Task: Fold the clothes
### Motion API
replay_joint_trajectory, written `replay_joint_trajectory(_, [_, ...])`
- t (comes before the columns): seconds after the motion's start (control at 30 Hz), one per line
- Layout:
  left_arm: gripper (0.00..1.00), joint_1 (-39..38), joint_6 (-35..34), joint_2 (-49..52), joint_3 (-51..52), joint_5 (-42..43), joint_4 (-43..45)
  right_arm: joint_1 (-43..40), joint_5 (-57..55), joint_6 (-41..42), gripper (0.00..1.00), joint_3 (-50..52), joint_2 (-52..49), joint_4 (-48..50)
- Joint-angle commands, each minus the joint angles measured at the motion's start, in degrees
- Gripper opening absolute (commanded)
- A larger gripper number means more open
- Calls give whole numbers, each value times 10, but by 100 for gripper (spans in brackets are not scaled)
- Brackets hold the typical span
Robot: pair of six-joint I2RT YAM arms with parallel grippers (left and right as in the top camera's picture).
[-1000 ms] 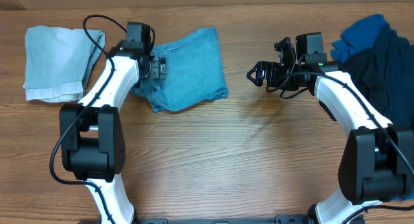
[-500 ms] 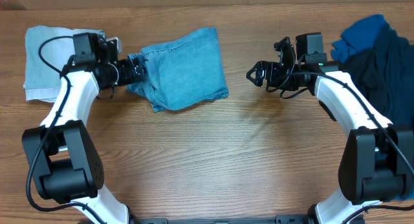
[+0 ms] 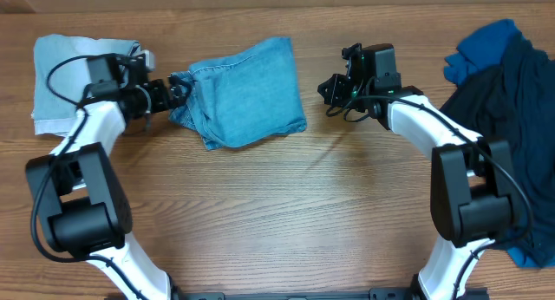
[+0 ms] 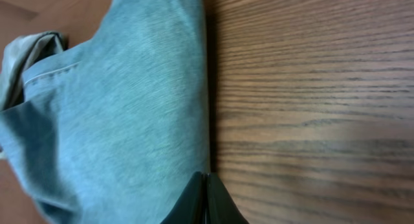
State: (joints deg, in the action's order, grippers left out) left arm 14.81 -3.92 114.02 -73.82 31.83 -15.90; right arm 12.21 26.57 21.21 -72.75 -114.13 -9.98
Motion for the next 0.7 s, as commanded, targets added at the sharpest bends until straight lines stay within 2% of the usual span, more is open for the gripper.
replay_joint_trajectory(0.0, [100, 27, 1, 3, 1, 23, 1, 12, 1, 31, 4, -32, -35, 16])
replay_joint_trajectory(0.13, [100, 25, 0, 5, 1, 23, 9, 13, 17, 44, 4, -76, -65, 21])
replay_joint_trajectory(0.23, [100, 23, -6, 31, 1, 59, 25, 12, 18, 46, 4, -84, -65, 21])
replay_joint_trajectory(0.37, [100, 25, -23, 79, 1, 166, 89, 12, 18, 45, 4, -84, -65, -5])
replay_joint_trajectory(0.53, [100, 25, 3, 82, 1, 276, 91, 12, 17, 43, 4, -84, -65, -13])
replay_joint_trajectory(0.67, [100, 35, 19, 82, 1, 332, 90, 12, 18, 43, 4, -84, -65, -22])
